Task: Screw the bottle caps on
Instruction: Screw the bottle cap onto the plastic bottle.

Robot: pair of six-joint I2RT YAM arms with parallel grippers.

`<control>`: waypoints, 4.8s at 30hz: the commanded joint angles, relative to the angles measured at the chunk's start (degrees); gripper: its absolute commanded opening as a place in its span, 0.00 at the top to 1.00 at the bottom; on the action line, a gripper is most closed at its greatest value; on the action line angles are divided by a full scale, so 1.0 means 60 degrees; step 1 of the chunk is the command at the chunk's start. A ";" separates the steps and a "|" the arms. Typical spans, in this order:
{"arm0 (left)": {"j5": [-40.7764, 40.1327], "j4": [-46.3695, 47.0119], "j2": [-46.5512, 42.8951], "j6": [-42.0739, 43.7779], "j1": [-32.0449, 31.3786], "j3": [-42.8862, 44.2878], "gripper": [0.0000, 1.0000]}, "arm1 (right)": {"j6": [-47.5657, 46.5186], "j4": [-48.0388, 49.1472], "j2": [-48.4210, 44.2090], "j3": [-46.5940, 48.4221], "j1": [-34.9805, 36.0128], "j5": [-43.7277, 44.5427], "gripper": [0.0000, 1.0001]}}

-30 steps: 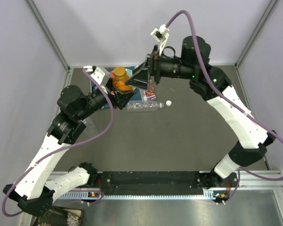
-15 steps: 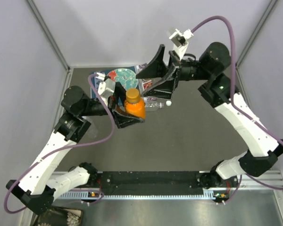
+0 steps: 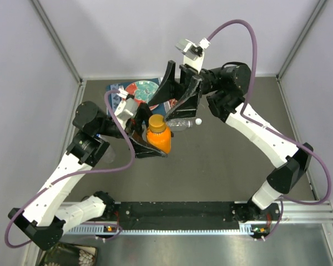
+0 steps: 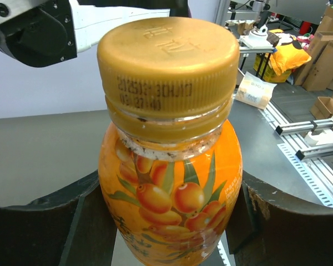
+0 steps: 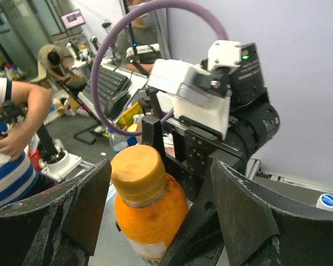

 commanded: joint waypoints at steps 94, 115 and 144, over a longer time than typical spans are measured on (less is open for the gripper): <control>0.0734 0.0601 -0.0241 0.0024 0.0386 -0.0261 1.00 | -0.1637 -0.1276 -0.1170 -0.0189 -0.0347 0.0475 0.23; 0.0134 0.0674 -0.0095 -0.0050 0.0371 -0.0217 1.00 | -0.4494 -0.4101 -0.1126 0.0016 0.0900 -0.0156 0.43; -0.7846 -0.2124 -0.0608 0.2938 0.0532 0.0500 1.00 | -0.7438 -1.0794 -0.0891 0.0382 0.1133 0.6593 0.86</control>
